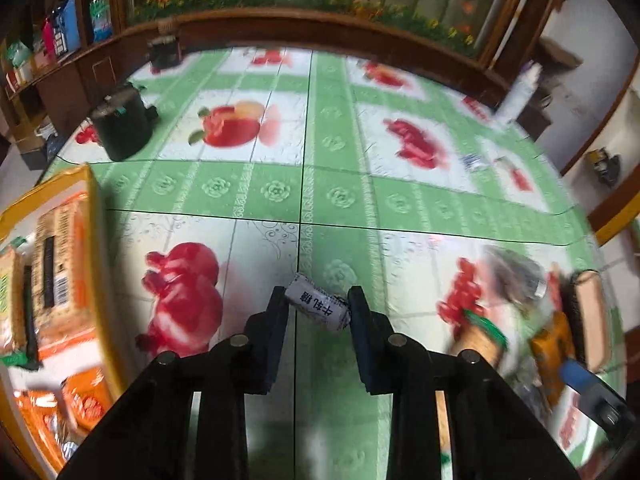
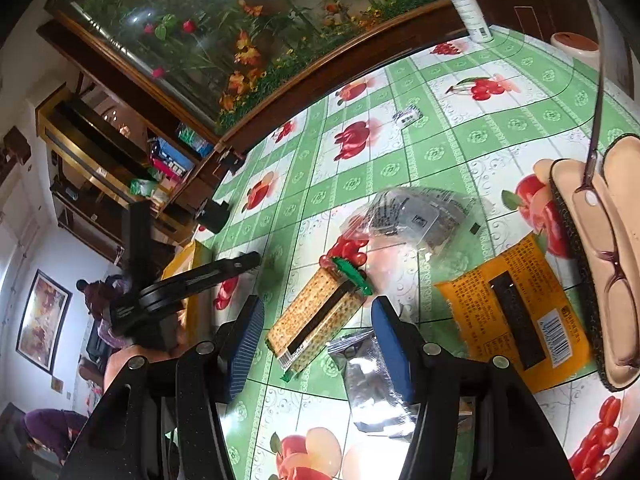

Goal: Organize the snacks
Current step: 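Grasp the small white tube packet with the left gripper while the right grasps a long cracker pack, then carry the white tube packet and long cracker pack over the white tray, then lower both held snacks into the tray and open the left gripper, then open the right gripper to release the long cracker pack in the tray, then move the left gripper to the silver foil bag and grasp it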

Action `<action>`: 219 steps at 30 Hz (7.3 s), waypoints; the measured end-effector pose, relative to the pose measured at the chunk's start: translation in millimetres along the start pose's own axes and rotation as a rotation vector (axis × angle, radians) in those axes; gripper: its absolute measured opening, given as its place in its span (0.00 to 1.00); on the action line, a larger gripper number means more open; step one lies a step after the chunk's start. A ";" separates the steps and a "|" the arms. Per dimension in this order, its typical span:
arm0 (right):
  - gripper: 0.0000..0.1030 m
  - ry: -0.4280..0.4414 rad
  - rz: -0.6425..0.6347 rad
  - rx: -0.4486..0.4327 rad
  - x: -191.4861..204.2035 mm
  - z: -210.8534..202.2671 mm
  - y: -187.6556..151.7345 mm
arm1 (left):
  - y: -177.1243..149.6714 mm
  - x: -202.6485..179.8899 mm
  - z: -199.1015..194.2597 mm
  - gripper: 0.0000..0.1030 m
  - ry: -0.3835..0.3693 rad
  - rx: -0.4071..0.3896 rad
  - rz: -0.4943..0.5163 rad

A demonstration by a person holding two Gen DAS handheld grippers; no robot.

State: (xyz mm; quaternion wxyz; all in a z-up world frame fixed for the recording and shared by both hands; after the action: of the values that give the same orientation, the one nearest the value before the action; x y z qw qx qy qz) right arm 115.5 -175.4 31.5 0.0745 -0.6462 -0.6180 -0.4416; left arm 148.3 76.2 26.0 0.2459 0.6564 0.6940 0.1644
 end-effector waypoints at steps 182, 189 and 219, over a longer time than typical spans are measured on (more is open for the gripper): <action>0.57 -0.086 -0.563 0.019 248.0 172.4 -122.9 | -31.6 190.5 -89.2 0.65 0.218 -0.276 -0.183; 0.57 -0.083 -0.546 -0.019 237.5 148.9 -127.7 | -30.6 185.6 -94.6 0.65 0.192 -0.309 -0.176; 0.57 -0.251 0.055 -0.188 -22.7 -15.8 -45.1 | -87.6 -4.8 -124.9 0.73 -0.252 -0.236 0.157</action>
State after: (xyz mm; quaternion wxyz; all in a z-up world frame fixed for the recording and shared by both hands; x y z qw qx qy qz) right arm 72.5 -191.9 5.6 -0.0523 -0.7171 -0.5604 -0.4111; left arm 6.0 75.9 81.4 0.3924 0.6905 0.5804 0.1799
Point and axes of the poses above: each gripper's, at about its wrist camera, not at the fingertips, and z roughly the way its jaws point, x to its left, y to its top, the point moved 2 cm from there along z, roughly the way its jaws point, and after that the axes turned 6 degrees about z, right-handed, at the moved point
